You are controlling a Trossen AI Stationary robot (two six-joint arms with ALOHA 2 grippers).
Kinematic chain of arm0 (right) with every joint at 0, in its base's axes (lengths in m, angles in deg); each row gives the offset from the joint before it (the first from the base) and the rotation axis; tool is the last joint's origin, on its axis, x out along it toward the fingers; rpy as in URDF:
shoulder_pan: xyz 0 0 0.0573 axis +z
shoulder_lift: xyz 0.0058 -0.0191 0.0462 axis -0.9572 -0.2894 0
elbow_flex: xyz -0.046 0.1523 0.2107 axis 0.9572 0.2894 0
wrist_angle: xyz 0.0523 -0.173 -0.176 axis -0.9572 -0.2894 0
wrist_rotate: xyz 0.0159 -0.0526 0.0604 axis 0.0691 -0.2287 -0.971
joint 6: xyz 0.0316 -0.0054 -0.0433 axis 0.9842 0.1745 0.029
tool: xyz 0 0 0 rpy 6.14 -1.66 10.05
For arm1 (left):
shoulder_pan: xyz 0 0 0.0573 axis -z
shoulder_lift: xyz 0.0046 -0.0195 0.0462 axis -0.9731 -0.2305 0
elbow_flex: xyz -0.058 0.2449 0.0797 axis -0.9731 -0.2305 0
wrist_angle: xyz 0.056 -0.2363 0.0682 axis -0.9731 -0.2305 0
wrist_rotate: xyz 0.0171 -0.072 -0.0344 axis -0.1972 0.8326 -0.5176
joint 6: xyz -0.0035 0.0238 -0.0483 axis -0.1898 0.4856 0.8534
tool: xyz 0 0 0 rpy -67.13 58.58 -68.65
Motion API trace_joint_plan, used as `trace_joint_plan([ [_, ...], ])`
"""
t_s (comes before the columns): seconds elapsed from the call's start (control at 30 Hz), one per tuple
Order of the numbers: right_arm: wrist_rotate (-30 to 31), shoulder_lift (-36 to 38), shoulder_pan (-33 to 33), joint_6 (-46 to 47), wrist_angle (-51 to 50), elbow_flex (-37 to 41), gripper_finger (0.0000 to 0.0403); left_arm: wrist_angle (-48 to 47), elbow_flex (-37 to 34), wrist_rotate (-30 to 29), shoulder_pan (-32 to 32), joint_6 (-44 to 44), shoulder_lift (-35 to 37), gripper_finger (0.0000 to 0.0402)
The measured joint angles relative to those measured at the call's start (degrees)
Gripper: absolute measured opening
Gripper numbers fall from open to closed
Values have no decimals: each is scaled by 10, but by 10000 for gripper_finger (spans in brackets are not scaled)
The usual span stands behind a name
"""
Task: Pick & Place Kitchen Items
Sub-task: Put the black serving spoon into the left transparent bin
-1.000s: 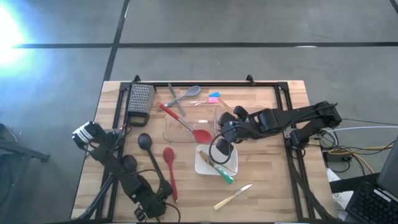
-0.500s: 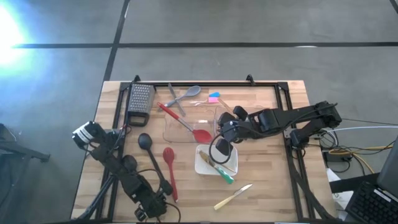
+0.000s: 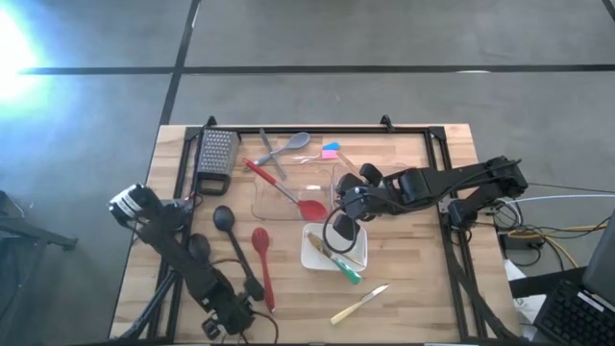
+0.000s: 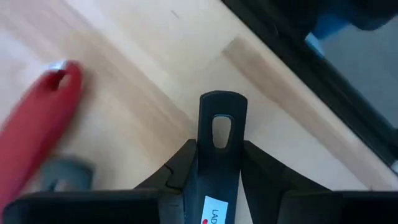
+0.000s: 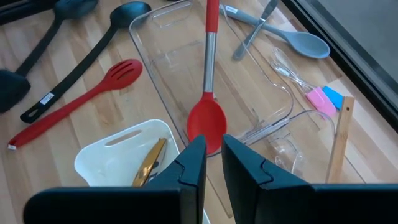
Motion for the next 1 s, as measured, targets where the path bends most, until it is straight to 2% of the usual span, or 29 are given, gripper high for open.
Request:
trace_joint_plan([
  [0.33, 0, 0, 0, 0, 0, 0, 43, -36, 4, -98, -1, 37, 195, 97],
  [0.53, 0, 0, 0, 0, 2, 0, 45, -38, 5, -194, -1, 7, 304, 97],
  [0.7, 0, 0, 0, -1, 3, 0, 43, -27, 11, -345, -1, -86, 378, 97],
  [0.77, 0, 0, 0, -8, 3, 0, 44, 0, 22, -389, -2, -143, 401, 97],
  [0.83, 0, 0, 0, -10, 3, 0, 45, 39, 34, -407, -2, -215, 420, 97],
  [1.0, 0, 0, -2, -20, 3, 0, 43, 146, 47, -409, -5, -388, 459, 97],
])
